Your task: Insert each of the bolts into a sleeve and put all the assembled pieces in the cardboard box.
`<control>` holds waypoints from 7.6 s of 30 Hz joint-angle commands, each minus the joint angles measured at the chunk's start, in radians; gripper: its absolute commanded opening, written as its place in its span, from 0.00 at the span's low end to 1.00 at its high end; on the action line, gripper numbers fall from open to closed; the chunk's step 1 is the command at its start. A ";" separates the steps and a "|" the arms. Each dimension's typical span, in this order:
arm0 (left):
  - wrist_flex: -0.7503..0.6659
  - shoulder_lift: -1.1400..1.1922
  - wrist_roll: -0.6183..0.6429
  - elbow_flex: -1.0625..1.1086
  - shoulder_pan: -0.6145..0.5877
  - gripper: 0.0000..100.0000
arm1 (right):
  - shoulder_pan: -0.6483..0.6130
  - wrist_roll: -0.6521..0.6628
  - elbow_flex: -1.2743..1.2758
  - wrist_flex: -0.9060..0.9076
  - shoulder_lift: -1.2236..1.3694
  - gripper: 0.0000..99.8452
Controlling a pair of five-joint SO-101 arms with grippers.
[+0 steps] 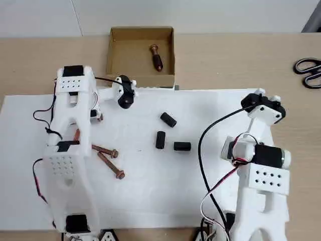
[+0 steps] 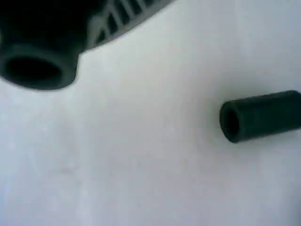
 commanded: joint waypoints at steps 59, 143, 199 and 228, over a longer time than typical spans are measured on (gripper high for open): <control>-0.773 -2.171 1.961 1.466 0.333 0.01 | -0.742 0.157 0.302 -0.341 -0.628 0.00; -0.916 -2.495 1.953 1.816 0.554 0.01 | -0.949 0.270 0.505 -0.676 -0.785 0.00; -0.503 -2.499 1.606 1.581 0.491 0.01 | -0.806 0.330 0.569 -0.717 -0.773 0.00; -0.855 -2.499 1.499 2.241 0.247 0.01 | -0.467 0.242 -1.169 -0.966 1.185 0.00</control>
